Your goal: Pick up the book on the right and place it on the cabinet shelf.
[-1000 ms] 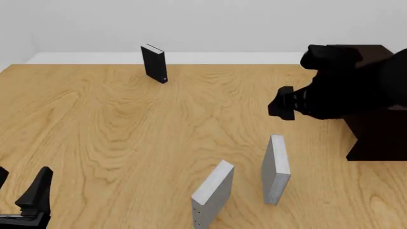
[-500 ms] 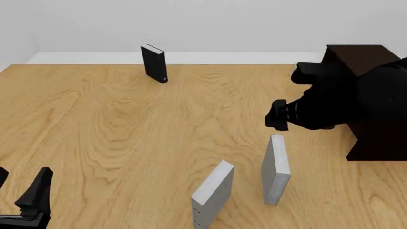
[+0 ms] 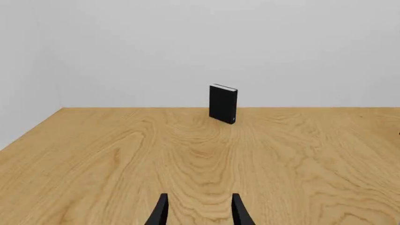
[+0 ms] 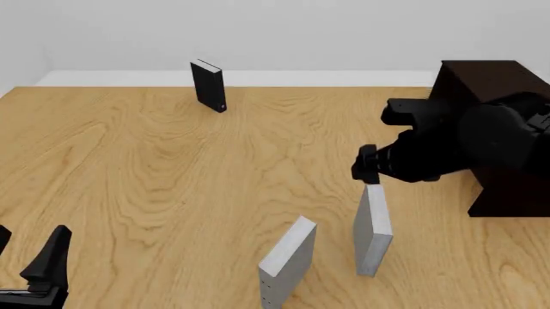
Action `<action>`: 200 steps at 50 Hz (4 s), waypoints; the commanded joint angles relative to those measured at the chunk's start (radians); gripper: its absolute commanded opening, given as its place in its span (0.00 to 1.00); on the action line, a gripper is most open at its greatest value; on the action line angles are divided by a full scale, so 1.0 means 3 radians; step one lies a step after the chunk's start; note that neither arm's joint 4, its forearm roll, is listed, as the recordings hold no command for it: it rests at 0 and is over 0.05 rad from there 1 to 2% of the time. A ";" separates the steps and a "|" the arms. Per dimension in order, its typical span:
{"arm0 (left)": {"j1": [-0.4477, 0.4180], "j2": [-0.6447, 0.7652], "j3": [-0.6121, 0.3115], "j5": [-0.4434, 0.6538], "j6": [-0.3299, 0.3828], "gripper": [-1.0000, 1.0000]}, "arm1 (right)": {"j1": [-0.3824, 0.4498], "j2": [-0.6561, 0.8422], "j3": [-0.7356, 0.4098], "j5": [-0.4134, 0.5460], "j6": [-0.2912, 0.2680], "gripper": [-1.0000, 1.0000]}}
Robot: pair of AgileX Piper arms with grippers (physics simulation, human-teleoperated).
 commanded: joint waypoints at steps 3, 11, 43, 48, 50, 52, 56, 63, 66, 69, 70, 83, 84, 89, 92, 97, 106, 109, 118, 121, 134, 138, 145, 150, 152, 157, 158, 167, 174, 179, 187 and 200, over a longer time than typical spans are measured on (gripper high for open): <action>0.0000 0.0000 0.0002 -0.0001 -0.0002 1.00 | -0.0003 0.0045 0.0160 -0.0165 -0.0009 1.00; 0.0000 0.0000 0.0002 -0.0002 0.0000 1.00 | -0.0025 0.0102 0.0248 -0.0280 -0.0021 1.00; 0.0000 0.0000 0.0000 -0.0001 -0.0001 1.00 | -0.0128 0.0211 0.0507 -0.0593 -0.0014 1.00; 0.0000 0.0001 0.0000 0.0000 -0.0001 1.00 | -0.0104 0.0232 0.0535 -0.0642 0.0000 1.00; 0.0000 0.0001 0.0000 -0.0001 0.0000 1.00 | -0.0106 0.0243 0.0540 -0.0656 -0.0006 1.00; 0.0000 0.0001 0.0000 0.0000 0.0000 1.00 | -0.0111 0.0251 0.0548 -0.0668 -0.0001 1.00; 0.0000 0.0001 -0.0001 0.0000 0.0000 1.00 | -0.0148 0.0279 0.0553 -0.0688 -0.0029 1.00; 0.0000 0.0001 0.0000 0.0000 0.0001 1.00 | -0.0118 0.0338 0.0551 -0.0741 0.0007 1.00; 0.0000 0.0001 0.0000 0.0000 0.0000 1.00 | -0.0127 0.0365 0.0565 -0.0769 0.0002 1.00; 0.0000 0.0001 0.0000 0.0000 0.0001 1.00 | -0.0143 0.0384 0.0572 -0.0783 -0.0015 1.00; 0.0000 0.0001 0.0000 0.0000 0.0000 1.00 | -0.0131 0.0385 0.0575 -0.0793 0.0006 1.00; 0.0000 0.0001 -0.0001 0.0001 0.0001 1.00 | -0.0076 0.0392 0.0572 -0.0803 0.0013 0.00; 0.0000 0.0001 -0.0001 0.0001 0.0001 1.00 | -0.0115 0.0390 0.0562 -0.0784 -0.0031 0.00; 0.0000 0.0000 -0.0001 0.0001 0.0001 1.00 | -0.0148 0.0336 0.0492 -0.0697 -0.0075 0.00; 0.0000 0.0001 -0.0001 0.0002 0.0000 1.00 | -0.0164 0.0290 0.0421 -0.0620 -0.0112 0.00; -0.0001 0.0001 -0.0001 0.0001 -0.0001 1.00 | -0.0201 0.0212 0.0337 -0.0498 -0.0208 0.00; -0.0001 0.0001 -0.0001 0.0001 0.0000 1.00 | -0.0192 0.0106 0.0135 -0.0281 -0.0427 0.00; -0.0001 0.0001 -0.0001 0.0002 0.0000 1.00 | -0.0211 0.0066 0.0070 -0.0249 -0.0503 0.00; 0.0000 0.0001 -0.0001 0.0002 -0.0001 1.00 | -0.0292 -0.0009 -0.0213 -0.0142 -0.0725 0.00; 0.0000 0.0001 -0.0001 0.0001 0.0001 1.00 | -0.0374 -0.0034 -0.0309 -0.0123 -0.0860 0.00; 0.0000 0.0001 -0.0001 0.0001 -0.0001 1.00 | -0.0578 -0.0108 -0.0316 -0.0411 -0.1787 0.00; 0.0000 0.0001 -0.0001 0.0001 0.0000 1.00 | -0.0553 -0.0159 -0.0288 -0.0537 -0.1844 0.00; -0.0001 0.0000 -0.0001 0.0001 0.0001 1.00 | -0.0596 -0.0296 -0.0049 -0.0921 -0.2104 0.00; 0.0000 0.0001 -0.0001 0.0001 0.0000 1.00 | -0.0519 -0.0385 0.0052 -0.1155 -0.2211 0.00; 0.0000 0.0000 -0.0001 0.0001 0.0000 1.00 | -0.0565 -0.0424 0.0092 -0.1210 -0.2307 0.00; 0.0000 0.0001 -0.0001 0.0002 -0.0001 1.00 | -0.0530 -0.0517 0.0253 -0.1439 -0.2588 0.00; 0.0000 0.0001 -0.0001 0.0002 -0.0001 1.00 | -0.0574 -0.0548 0.0308 -0.1506 -0.2676 0.00; -0.0001 0.0001 -0.0001 0.0001 0.0001 1.00 | -0.0601 -0.0590 0.0776 -0.1932 -0.3334 0.00; 0.0000 0.0001 -0.0001 0.0001 -0.0001 1.00 | -0.0717 -0.0687 0.1159 -0.2363 -0.3818 0.00; -0.0001 0.0001 -0.0001 0.0001 0.0002 1.00 | -0.0688 -0.0647 0.1488 -0.2740 -0.4237 0.00; 0.0000 0.0001 -0.0001 0.0002 -0.0001 1.00 | -0.0632 -0.0587 0.1689 -0.3134 -0.4615 0.00; 0.0000 0.0000 -0.0001 0.0001 -0.0001 1.00 | -0.0595 -0.0356 0.1946 -0.3709 -0.5180 0.00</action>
